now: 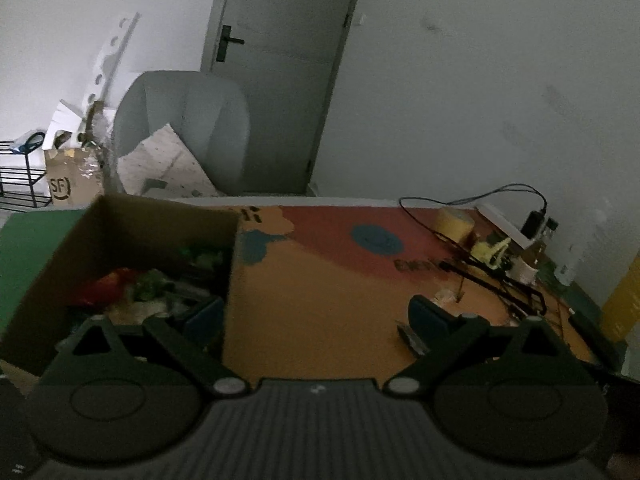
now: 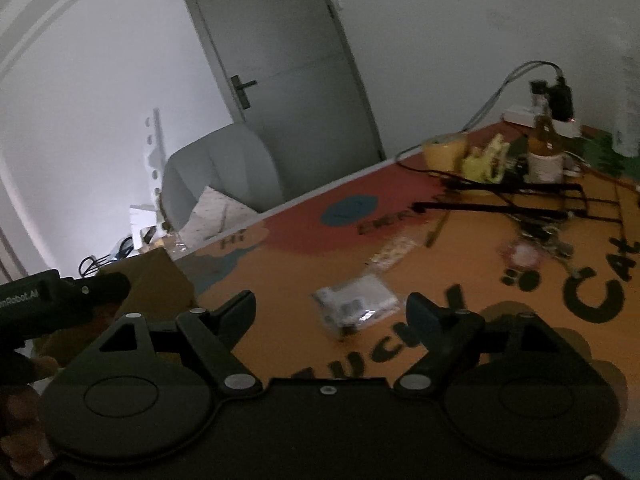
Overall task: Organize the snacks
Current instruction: 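Move the left gripper to the clear barcode packet while the right gripper approaches the biscuit stick packet, then grasp the clear barcode packet with the left gripper while the right gripper grasps the biscuit stick packet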
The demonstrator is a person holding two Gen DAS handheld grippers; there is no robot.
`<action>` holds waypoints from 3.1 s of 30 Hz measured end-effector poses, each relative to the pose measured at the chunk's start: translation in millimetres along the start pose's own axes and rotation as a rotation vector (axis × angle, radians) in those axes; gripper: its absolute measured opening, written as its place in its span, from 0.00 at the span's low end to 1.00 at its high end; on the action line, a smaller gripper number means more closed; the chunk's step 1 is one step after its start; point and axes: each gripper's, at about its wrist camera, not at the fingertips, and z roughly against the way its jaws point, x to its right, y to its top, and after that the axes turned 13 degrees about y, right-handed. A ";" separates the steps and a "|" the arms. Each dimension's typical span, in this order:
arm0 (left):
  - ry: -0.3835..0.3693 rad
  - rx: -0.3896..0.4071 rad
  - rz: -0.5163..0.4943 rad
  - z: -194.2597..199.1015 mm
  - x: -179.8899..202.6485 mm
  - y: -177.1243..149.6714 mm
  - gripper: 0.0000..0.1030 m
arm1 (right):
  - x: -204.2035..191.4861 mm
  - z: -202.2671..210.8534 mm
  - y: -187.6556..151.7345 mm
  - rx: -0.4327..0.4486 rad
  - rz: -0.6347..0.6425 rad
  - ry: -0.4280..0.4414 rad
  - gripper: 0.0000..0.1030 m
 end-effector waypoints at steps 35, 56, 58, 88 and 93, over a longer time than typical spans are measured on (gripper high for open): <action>-0.067 -0.139 -0.094 -90.1 136.6 -26.6 0.95 | 99.2 0.7 1.3 0.003 -0.108 -0.086 0.67; 0.033 -0.148 -0.098 -136.0 171.3 -46.2 0.95 | 125.1 -37.0 10.8 -0.002 -0.137 -0.125 0.60; 0.039 -0.163 -0.104 -139.5 169.1 -48.6 0.95 | 124.3 -40.8 11.9 -0.005 -0.138 -0.120 0.60; 0.014 -0.124 0.003 -140.6 89.1 -19.1 0.53 | 74.2 -117.5 28.3 -0.063 -0.092 -0.071 0.62; 0.035 -0.120 0.027 -146.1 79.5 -14.2 0.53 | 68.7 -134.3 32.3 -0.075 -0.084 -0.099 0.62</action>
